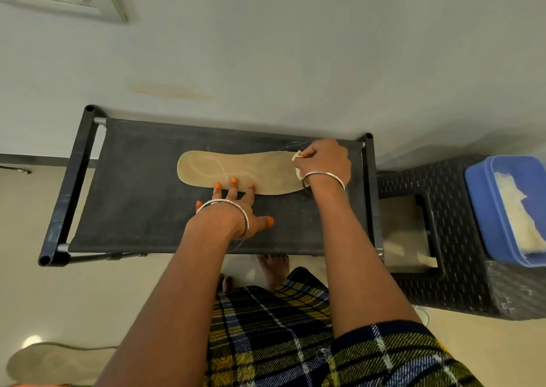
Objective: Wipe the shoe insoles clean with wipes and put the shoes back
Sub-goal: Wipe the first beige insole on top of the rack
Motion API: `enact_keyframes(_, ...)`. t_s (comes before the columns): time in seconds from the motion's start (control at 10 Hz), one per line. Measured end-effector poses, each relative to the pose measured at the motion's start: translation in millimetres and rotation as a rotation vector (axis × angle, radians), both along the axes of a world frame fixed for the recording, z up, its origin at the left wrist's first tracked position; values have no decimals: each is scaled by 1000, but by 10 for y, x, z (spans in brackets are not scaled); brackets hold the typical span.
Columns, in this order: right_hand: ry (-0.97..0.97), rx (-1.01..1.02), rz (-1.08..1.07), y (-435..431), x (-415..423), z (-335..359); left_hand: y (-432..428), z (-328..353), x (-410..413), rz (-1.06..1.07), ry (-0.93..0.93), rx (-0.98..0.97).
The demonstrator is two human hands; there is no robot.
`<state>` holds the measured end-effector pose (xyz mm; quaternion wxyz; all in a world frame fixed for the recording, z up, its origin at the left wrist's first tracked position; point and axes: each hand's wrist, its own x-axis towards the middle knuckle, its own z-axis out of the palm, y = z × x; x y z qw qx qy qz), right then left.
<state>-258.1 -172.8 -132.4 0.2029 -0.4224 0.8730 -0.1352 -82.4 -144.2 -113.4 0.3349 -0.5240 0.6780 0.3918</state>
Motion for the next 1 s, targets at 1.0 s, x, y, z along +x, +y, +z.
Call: enact_keyframes(1.0, 15, -67, 156, 0, 166, 65, 3, -1, 30, 6, 8, 4)
